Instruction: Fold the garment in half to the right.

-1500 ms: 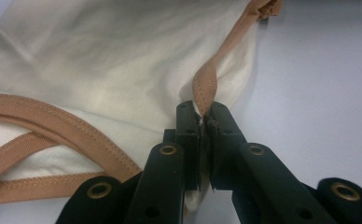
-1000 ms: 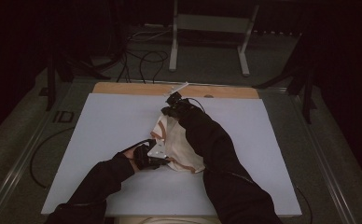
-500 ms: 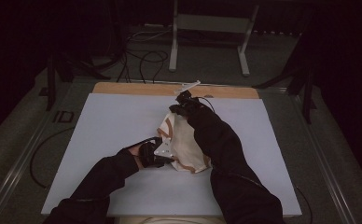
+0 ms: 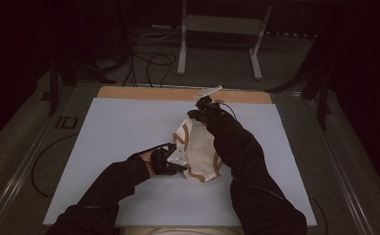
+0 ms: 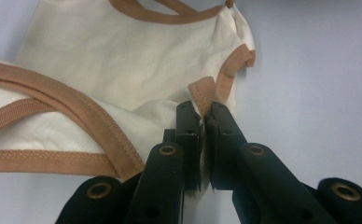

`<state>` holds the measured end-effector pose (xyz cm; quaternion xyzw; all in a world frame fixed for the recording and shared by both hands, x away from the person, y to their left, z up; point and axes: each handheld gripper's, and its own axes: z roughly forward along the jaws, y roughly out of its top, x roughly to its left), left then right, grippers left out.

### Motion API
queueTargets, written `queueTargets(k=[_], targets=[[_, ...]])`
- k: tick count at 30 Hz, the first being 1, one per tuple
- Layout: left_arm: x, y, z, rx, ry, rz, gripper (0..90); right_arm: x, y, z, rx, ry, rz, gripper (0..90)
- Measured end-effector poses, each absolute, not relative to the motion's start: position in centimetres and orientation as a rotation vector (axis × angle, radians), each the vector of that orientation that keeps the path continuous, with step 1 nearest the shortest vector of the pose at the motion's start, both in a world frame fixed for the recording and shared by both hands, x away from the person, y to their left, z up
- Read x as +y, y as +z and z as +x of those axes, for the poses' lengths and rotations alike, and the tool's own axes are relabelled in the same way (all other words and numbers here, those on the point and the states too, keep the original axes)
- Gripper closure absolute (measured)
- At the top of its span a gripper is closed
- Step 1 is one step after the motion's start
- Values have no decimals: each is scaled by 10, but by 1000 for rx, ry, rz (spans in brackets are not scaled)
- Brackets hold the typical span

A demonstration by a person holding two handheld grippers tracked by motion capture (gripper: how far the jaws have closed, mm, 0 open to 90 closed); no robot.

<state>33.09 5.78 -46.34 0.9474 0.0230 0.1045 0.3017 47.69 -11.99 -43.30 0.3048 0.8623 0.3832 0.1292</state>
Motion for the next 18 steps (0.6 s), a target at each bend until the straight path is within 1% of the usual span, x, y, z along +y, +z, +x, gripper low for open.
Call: queueTargets(k=[6, 18], targets=[[50, -463, 332, 34, 269, 2531, 846, -131, -430, 472, 2489, 1121, 893, 869], [36, -464, 334, 10, 236, 2558, 845, -155, -437, 467, 2471, 1134, 916, 869]])
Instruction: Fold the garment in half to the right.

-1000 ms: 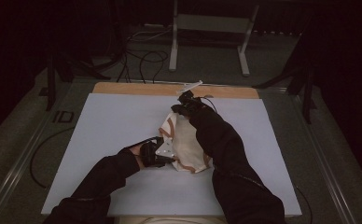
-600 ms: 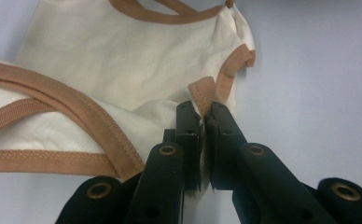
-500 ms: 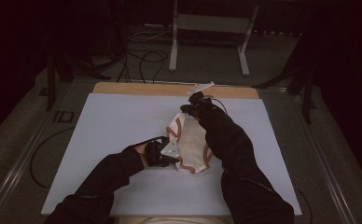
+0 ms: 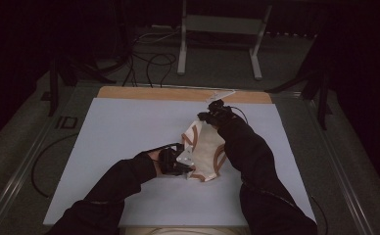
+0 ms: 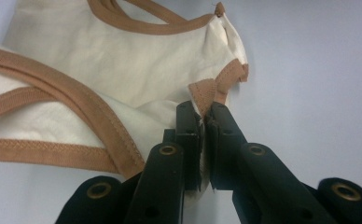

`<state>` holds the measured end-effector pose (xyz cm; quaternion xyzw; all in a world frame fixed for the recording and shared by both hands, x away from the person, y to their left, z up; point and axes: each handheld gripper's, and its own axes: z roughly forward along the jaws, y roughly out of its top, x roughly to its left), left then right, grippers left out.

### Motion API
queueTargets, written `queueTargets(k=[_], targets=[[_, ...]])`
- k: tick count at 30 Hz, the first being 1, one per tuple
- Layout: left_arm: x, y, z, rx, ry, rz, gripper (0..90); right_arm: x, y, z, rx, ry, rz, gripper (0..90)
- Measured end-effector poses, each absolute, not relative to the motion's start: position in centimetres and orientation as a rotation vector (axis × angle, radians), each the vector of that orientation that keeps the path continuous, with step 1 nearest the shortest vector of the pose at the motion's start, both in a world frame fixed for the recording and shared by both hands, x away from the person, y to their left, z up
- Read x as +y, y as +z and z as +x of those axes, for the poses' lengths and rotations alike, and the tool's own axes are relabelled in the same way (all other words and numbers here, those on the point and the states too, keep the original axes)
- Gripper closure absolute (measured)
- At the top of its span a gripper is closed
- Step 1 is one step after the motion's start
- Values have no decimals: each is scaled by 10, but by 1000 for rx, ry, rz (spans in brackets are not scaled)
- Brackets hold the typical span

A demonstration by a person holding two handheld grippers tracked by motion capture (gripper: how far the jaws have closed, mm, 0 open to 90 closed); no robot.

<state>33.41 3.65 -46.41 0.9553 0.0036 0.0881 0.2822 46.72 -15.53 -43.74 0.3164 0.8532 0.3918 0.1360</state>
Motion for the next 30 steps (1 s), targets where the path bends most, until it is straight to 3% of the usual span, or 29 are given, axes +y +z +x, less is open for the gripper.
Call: queueTargets(k=[30], targets=[[-20, -469, 343, -14, 180, 2639, 842, -203, -464, 470, 2403, 1204, 1025, 868]])
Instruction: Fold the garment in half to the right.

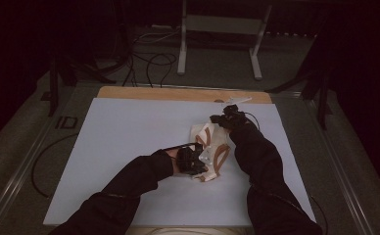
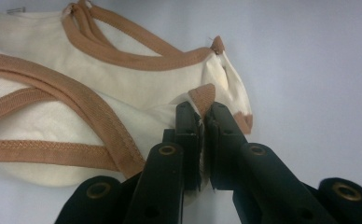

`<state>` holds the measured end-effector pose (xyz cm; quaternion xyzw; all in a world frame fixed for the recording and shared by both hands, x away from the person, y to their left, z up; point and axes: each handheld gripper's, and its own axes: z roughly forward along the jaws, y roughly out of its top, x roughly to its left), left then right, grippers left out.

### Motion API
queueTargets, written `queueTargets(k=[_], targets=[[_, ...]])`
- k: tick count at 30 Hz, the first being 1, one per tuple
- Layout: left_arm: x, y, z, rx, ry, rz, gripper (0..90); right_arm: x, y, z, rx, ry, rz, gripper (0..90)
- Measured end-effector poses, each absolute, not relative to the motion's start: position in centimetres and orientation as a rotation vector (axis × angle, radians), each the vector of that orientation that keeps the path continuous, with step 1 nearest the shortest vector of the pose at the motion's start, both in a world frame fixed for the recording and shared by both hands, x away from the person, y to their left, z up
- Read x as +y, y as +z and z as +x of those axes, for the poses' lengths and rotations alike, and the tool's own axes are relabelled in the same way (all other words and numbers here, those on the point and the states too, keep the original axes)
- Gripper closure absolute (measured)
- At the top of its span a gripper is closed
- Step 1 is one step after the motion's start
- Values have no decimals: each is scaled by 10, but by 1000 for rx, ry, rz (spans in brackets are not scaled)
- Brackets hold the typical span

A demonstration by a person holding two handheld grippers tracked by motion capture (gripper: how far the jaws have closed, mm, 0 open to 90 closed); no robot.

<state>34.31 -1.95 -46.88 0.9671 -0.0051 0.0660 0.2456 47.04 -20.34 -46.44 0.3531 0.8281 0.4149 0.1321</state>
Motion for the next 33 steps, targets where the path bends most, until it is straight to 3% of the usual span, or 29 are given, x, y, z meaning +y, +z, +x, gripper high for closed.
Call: queueTargets(k=[16, 33], targets=[[-31, -481, 342, 11, 153, 2653, 817, -216, -491, 471, 2403, 1185, 1077, 866], [-44, -488, 346, 66, 55, 2607, 718, -227, -510, 476, 2413, 1127, 1151, 828]])
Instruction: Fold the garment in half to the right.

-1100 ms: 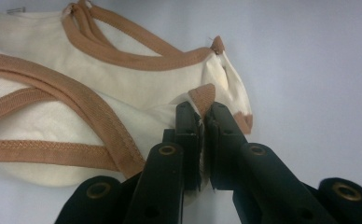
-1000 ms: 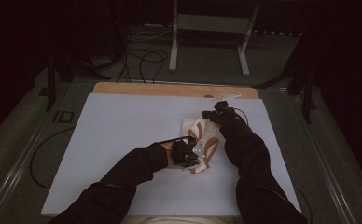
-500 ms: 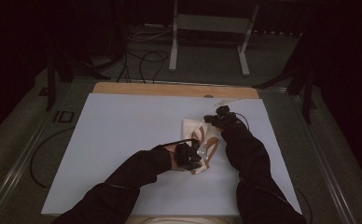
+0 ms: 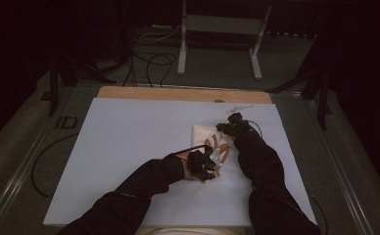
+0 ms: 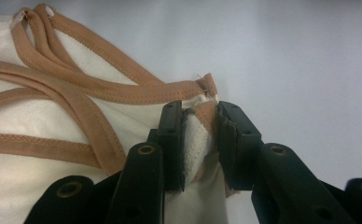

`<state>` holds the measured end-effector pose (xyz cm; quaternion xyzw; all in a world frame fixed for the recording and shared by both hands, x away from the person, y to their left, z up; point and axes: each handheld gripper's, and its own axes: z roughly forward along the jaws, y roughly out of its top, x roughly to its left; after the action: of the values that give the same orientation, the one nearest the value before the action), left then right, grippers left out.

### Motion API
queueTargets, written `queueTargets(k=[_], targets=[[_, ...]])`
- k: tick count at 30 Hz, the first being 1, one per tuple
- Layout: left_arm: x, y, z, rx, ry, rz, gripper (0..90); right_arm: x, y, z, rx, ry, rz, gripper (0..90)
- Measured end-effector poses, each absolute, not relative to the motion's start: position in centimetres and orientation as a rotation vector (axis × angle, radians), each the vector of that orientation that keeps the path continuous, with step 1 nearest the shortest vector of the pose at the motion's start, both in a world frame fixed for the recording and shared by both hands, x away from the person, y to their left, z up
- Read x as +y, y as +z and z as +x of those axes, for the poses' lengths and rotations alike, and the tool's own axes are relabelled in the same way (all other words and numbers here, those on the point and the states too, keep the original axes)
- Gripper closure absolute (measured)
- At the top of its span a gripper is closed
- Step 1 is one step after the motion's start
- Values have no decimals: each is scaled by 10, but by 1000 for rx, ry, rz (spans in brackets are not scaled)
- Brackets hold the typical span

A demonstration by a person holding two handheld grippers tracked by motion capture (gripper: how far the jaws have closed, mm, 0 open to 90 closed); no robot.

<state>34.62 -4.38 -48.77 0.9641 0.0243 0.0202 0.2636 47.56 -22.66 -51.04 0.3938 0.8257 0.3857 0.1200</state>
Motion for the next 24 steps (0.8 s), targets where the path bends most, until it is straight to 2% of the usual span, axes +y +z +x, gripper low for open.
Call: queueTargets(k=[5, 10, 12, 19, 24], targets=[[-43, -486, 343, 69, 49, 2592, 657, -228, -513, 476, 2408, 1092, 1194, 696], [-36, -475, 339, 69, 81, 2565, 582, -229, -507, 477, 2403, 1096, 1216, 510], [-30, -468, 338, 84, 84, 2535, 528, -229, -503, 476, 2391, 1097, 1209, 464], [-9, -446, 333, 140, 128, 2459, 370, -228, -483, 472, 2376, 1143, 1201, 398], [12, -436, 332, 224, 147, 2402, 214, -214, -464, 459, 2404, 1183, 1121, 382]])
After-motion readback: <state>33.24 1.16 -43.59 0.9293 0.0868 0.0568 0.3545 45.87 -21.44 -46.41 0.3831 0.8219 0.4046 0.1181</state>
